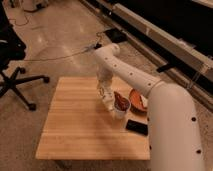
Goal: Place the bottle in the ceramic bowl
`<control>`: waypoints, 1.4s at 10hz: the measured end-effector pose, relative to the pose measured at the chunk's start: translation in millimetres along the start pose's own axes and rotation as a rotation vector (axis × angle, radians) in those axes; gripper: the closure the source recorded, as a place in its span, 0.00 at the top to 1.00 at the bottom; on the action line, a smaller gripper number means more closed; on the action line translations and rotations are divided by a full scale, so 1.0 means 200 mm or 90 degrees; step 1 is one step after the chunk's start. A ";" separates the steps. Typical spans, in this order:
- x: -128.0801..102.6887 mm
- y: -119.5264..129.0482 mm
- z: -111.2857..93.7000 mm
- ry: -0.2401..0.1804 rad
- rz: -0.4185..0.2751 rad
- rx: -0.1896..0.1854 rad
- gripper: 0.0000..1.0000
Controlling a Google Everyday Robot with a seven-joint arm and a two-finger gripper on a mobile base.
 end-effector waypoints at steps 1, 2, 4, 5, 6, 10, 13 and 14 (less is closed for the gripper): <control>0.00 0.03 0.00 0.005 -0.007 0.002 0.04; 0.01 0.03 -0.01 0.008 -0.011 0.004 0.01; 0.10 -0.04 -0.07 0.023 -0.022 0.015 0.00; 0.14 -0.09 -0.12 0.031 -0.029 0.019 0.00; 0.18 -0.14 -0.16 0.039 -0.035 0.023 0.00; 0.32 -0.11 -0.29 0.074 -0.047 0.021 0.00; 0.41 -0.01 -0.34 0.093 -0.050 0.007 0.00; 0.42 0.05 -0.37 0.100 -0.045 0.001 0.00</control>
